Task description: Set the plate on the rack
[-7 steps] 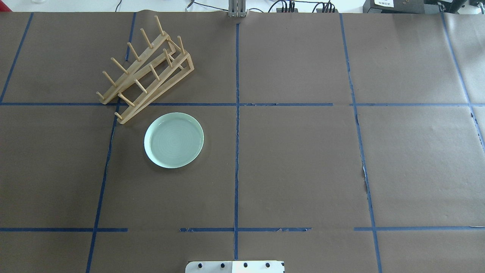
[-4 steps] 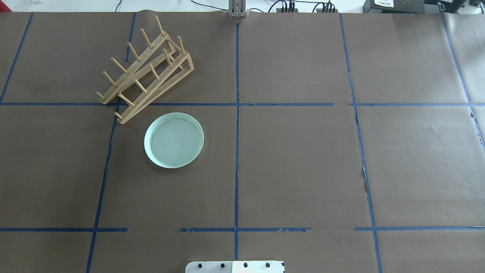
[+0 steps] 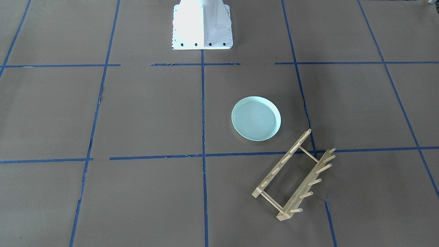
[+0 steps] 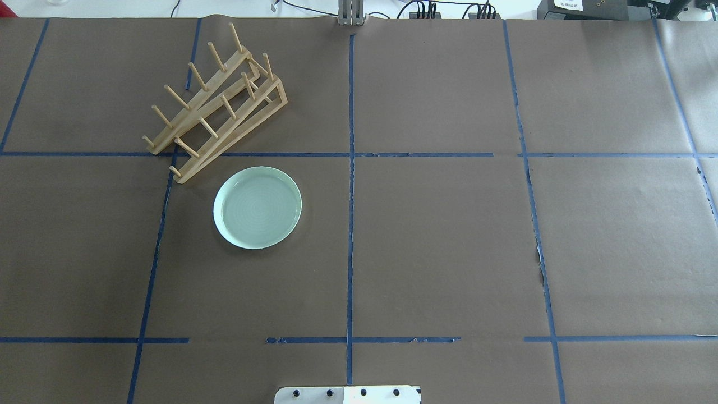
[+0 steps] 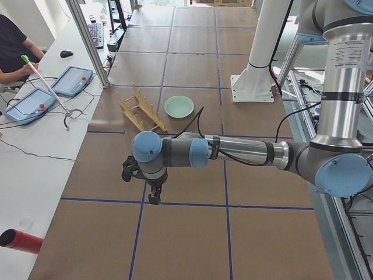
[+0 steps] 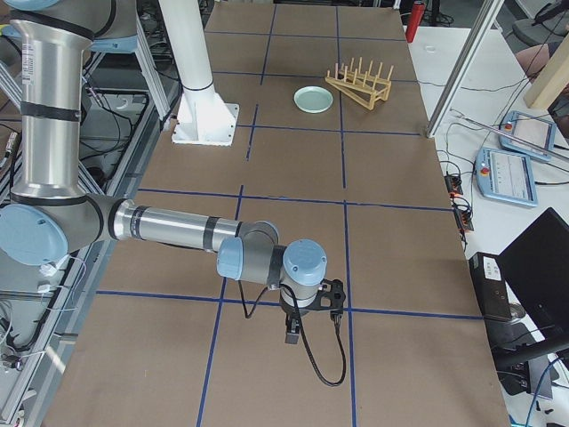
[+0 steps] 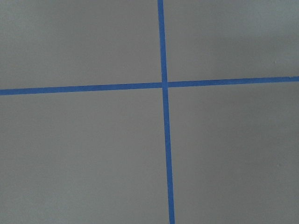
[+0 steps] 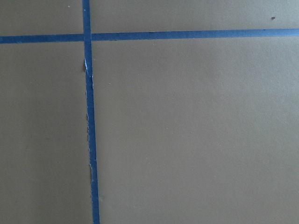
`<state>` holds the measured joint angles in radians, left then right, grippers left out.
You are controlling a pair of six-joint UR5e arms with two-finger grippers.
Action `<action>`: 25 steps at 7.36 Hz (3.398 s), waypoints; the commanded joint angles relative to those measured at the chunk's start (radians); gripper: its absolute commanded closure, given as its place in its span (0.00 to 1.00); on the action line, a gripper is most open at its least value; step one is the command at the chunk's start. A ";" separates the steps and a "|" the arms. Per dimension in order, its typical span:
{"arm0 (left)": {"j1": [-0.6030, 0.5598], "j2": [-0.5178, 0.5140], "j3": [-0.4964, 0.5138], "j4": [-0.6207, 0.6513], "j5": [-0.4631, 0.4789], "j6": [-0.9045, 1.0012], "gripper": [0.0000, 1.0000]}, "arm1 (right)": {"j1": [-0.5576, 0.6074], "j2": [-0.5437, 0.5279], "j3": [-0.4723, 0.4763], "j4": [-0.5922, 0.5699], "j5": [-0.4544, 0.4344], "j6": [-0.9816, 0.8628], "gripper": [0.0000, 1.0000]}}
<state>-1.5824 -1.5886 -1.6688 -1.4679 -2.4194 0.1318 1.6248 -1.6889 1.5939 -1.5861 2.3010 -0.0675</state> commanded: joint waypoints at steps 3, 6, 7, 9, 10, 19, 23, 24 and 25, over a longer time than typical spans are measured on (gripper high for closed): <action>0.356 -0.199 -0.155 -0.083 -0.003 -0.650 0.00 | 0.000 0.000 0.001 0.000 0.000 0.000 0.00; 0.647 -0.425 -0.171 -0.085 0.138 -1.099 0.00 | 0.000 0.000 0.000 0.000 0.000 0.000 0.00; 0.767 -0.476 -0.172 -0.085 0.261 -1.185 0.00 | 0.000 0.000 0.000 0.000 0.000 0.000 0.00; 0.931 -0.597 -0.067 -0.086 0.401 -1.264 0.00 | 0.000 0.000 0.001 0.000 0.000 0.000 0.00; 0.970 -0.613 -0.018 -0.083 0.443 -1.270 0.00 | 0.000 0.000 0.001 0.000 0.000 0.000 0.00; 1.049 -0.748 0.230 -0.160 0.602 -1.275 0.37 | 0.000 0.000 0.001 0.000 0.000 0.000 0.00; 1.047 -0.746 0.227 -0.161 0.600 -1.279 1.00 | 0.000 0.000 0.001 0.000 0.000 0.000 0.00; 1.047 -0.748 0.222 -0.163 0.600 -1.288 1.00 | 0.001 0.000 0.001 0.000 0.000 0.000 0.00; 1.033 -0.748 0.192 -0.205 0.600 -1.337 1.00 | 0.000 0.000 0.001 0.000 0.000 0.000 0.00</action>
<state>-0.5383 -2.3358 -1.4515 -1.6400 -1.8191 -1.1643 1.6250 -1.6889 1.5953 -1.5861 2.3009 -0.0675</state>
